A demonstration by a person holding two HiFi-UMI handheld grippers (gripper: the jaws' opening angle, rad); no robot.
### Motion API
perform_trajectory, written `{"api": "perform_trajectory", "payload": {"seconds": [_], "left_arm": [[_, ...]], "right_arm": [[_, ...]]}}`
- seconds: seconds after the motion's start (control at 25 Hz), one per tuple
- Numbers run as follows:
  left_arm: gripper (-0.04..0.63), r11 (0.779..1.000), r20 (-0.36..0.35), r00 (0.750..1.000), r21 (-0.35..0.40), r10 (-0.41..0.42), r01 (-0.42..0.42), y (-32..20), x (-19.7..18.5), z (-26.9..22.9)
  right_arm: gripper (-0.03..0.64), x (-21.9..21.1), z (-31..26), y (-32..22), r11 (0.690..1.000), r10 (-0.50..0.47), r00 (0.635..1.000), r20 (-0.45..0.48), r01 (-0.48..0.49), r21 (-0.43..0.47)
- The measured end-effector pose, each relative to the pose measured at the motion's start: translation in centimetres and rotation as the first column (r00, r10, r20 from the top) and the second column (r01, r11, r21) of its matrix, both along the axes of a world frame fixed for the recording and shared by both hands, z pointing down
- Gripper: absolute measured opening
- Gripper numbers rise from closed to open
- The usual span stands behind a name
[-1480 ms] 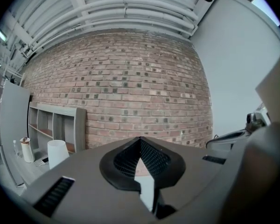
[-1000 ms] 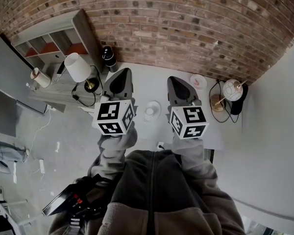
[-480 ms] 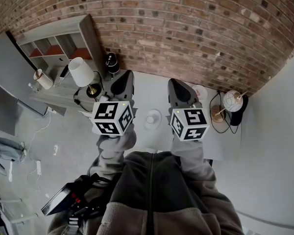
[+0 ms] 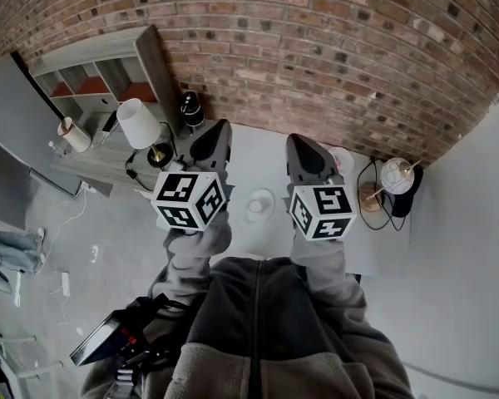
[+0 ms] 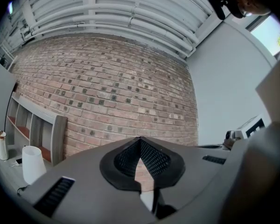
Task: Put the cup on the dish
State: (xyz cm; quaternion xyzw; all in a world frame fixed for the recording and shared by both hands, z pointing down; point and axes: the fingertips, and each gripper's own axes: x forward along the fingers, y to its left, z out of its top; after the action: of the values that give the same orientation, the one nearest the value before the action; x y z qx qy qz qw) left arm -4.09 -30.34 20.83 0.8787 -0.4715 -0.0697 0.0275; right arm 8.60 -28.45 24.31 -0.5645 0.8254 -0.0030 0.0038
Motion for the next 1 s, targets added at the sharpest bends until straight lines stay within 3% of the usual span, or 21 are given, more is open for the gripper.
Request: {"api": "perform_trajectory", "payload": {"seconds": [1.0], "left_arm": [[0.005, 0.999, -0.003, 1.0, -0.034, 0.013, -0.014, 0.1, 0.2, 1.4]], "right_arm": [[0.002, -0.3, 0.4, 0.7, 1.0, -0.006, 1.0, 0.001, 0.006, 0.01]]}}
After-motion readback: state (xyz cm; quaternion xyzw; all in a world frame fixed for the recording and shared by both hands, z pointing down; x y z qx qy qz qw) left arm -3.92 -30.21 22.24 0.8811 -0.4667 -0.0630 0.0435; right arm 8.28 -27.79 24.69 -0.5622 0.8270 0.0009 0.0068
